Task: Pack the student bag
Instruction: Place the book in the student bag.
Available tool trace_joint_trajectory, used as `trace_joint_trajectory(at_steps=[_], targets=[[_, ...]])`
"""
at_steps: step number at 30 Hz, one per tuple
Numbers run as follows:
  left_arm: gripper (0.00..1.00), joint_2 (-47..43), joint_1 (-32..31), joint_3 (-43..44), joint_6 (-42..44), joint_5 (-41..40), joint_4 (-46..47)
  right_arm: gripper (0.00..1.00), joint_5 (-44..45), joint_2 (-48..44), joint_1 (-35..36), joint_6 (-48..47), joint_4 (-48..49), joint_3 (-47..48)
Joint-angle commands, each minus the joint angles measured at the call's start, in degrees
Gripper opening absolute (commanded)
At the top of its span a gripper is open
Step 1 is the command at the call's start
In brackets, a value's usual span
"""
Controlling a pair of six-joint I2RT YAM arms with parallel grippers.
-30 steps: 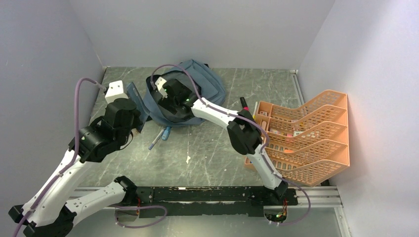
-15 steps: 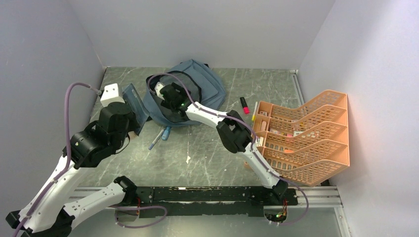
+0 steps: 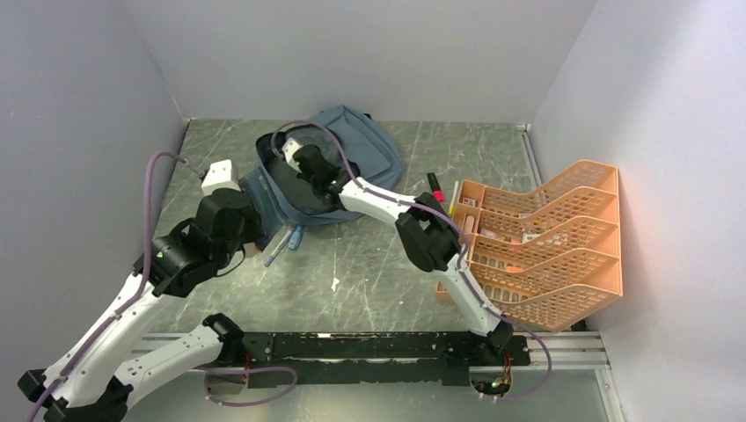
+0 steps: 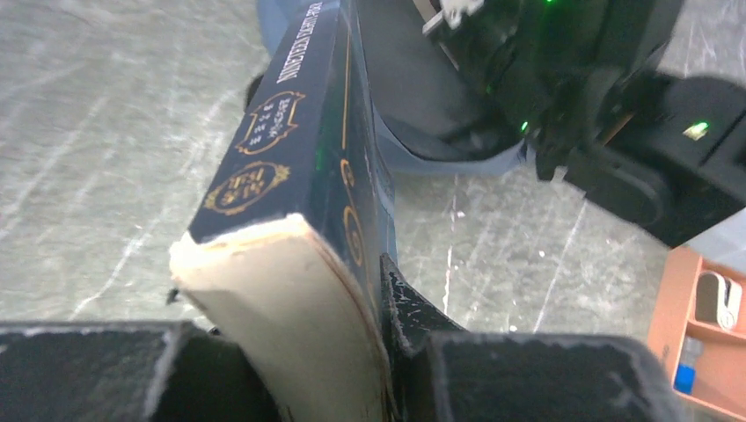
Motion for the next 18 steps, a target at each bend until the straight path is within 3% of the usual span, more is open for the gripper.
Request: trace_joint_trajectory(at_steps=[1,9,14,18], targets=[[0.05,0.7,0.2,-1.1,-1.8,6.3,12.9,0.00,-3.4,-6.8,-2.2,5.5,0.0,-1.8],[0.05,9.6,4.6,3.3,-0.2,14.9,22.9,0.00,-11.7,-12.6,-5.6,12.2,-2.8,-2.2],[0.05,14.0,13.2,0.5,-5.1,24.3,28.8,0.00,-13.7,-16.5,-5.7,13.1,-2.7,-4.9],[0.05,18.0,21.0,-1.2,-9.4,36.3,35.3,0.00,-14.9,-19.5,-5.7,14.3,-1.5,-8.2]])
